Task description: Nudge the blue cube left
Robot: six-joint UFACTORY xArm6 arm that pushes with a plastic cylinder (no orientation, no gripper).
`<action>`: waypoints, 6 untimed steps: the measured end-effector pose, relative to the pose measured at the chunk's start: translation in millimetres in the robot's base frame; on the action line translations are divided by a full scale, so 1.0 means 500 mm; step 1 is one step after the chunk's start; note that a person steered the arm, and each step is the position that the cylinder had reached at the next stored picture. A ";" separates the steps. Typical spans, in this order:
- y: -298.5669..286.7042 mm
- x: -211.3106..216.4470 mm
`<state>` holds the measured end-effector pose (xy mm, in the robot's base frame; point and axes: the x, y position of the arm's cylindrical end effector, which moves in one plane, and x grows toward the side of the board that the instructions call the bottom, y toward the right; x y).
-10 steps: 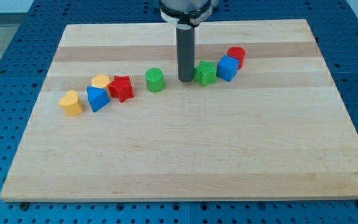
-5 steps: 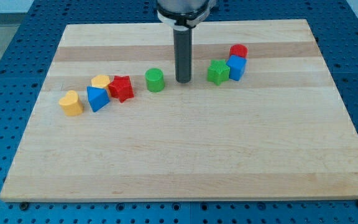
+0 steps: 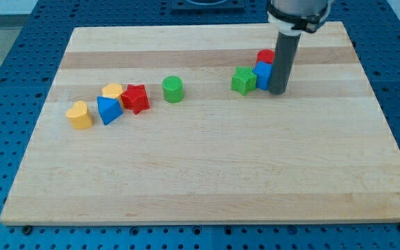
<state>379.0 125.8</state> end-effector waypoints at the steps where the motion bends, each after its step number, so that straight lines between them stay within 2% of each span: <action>1: 0.000 -0.018; 6: -0.002 -0.033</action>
